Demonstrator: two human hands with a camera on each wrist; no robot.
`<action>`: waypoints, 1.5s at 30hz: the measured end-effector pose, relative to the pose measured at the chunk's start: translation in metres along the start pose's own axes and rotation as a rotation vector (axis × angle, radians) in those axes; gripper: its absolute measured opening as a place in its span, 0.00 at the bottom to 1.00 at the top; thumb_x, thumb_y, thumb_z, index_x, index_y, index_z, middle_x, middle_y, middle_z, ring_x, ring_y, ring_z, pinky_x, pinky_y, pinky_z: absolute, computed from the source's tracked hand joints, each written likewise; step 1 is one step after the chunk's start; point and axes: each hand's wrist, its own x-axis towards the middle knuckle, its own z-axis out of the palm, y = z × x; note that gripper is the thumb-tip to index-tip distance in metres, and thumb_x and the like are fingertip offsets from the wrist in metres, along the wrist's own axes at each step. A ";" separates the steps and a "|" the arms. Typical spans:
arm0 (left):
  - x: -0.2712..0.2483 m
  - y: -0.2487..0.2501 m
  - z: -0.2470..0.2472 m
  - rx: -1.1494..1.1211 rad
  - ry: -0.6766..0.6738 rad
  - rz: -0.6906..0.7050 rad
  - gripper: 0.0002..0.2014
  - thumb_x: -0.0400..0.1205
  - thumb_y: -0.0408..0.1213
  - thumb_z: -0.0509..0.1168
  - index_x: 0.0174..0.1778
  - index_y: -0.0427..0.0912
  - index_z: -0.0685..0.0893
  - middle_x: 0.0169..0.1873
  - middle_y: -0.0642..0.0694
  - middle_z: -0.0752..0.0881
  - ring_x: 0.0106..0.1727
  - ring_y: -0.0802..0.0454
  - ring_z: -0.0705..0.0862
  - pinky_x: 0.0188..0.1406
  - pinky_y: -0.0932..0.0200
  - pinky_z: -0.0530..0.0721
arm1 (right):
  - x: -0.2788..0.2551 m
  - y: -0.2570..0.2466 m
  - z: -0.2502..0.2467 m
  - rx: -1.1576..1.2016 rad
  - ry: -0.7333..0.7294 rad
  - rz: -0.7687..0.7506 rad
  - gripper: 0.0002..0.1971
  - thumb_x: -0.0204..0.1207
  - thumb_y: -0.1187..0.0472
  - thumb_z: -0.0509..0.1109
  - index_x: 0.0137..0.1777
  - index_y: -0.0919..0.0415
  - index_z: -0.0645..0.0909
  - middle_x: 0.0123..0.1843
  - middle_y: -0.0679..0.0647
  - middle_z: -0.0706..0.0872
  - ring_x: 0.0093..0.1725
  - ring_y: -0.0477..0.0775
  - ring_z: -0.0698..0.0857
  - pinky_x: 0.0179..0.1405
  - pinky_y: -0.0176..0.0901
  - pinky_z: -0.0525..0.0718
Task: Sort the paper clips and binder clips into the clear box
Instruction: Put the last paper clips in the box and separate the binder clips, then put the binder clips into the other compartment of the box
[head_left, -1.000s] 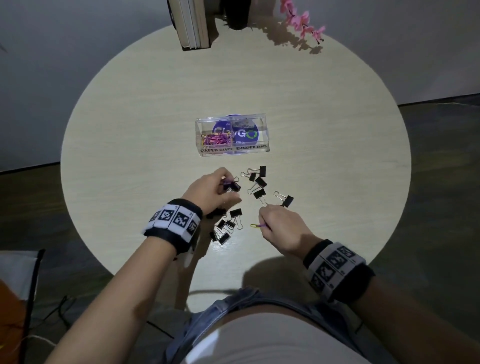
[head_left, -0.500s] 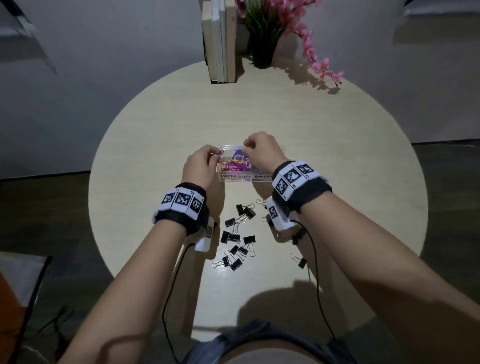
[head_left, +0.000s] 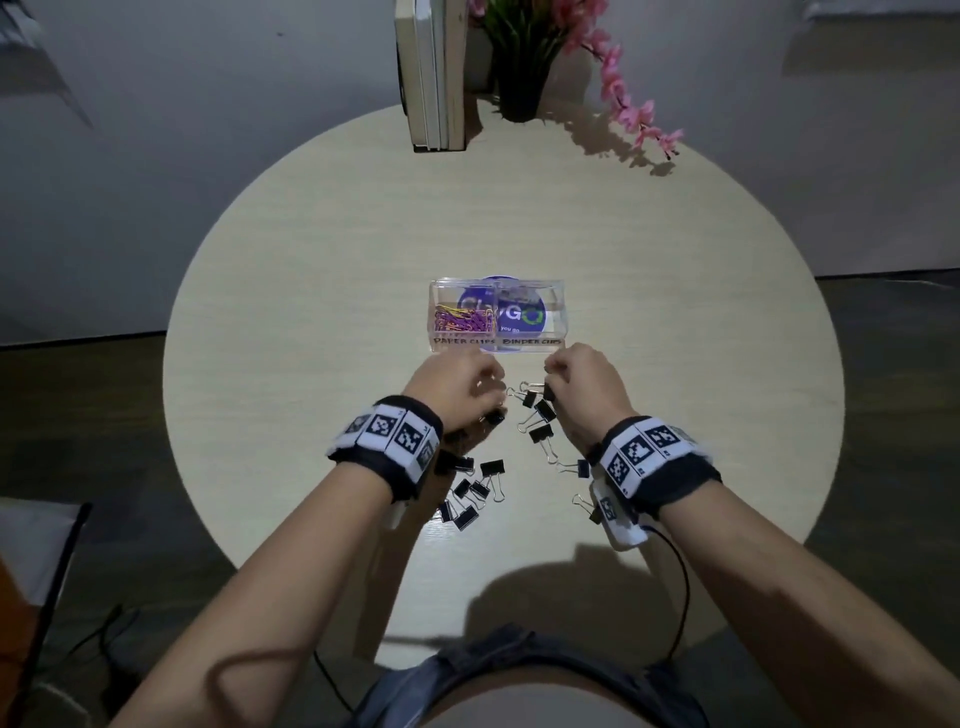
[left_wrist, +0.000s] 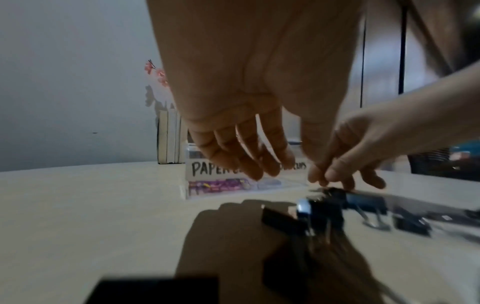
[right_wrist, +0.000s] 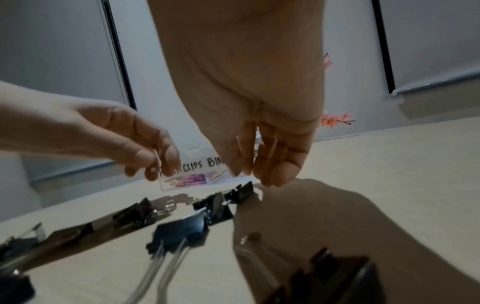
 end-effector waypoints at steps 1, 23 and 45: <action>-0.003 -0.003 0.006 0.031 -0.070 -0.002 0.17 0.74 0.50 0.68 0.56 0.48 0.83 0.57 0.47 0.83 0.58 0.48 0.78 0.57 0.52 0.79 | 0.000 0.000 0.001 -0.042 -0.005 -0.018 0.07 0.76 0.65 0.68 0.42 0.70 0.84 0.47 0.62 0.87 0.51 0.67 0.86 0.49 0.52 0.85; -0.015 -0.015 0.011 -0.404 -0.013 -0.377 0.12 0.78 0.47 0.62 0.38 0.41 0.77 0.35 0.47 0.83 0.40 0.46 0.80 0.38 0.54 0.76 | -0.026 0.019 -0.003 -0.154 -0.102 -0.089 0.07 0.77 0.55 0.65 0.47 0.55 0.83 0.38 0.48 0.85 0.41 0.55 0.82 0.41 0.45 0.76; -0.033 -0.011 0.026 -0.272 -0.057 -0.374 0.11 0.75 0.44 0.67 0.43 0.43 0.74 0.41 0.42 0.86 0.46 0.39 0.85 0.43 0.51 0.80 | 0.008 -0.029 -0.047 0.109 -0.083 -0.032 0.05 0.71 0.61 0.72 0.38 0.54 0.78 0.35 0.46 0.82 0.34 0.49 0.80 0.29 0.38 0.72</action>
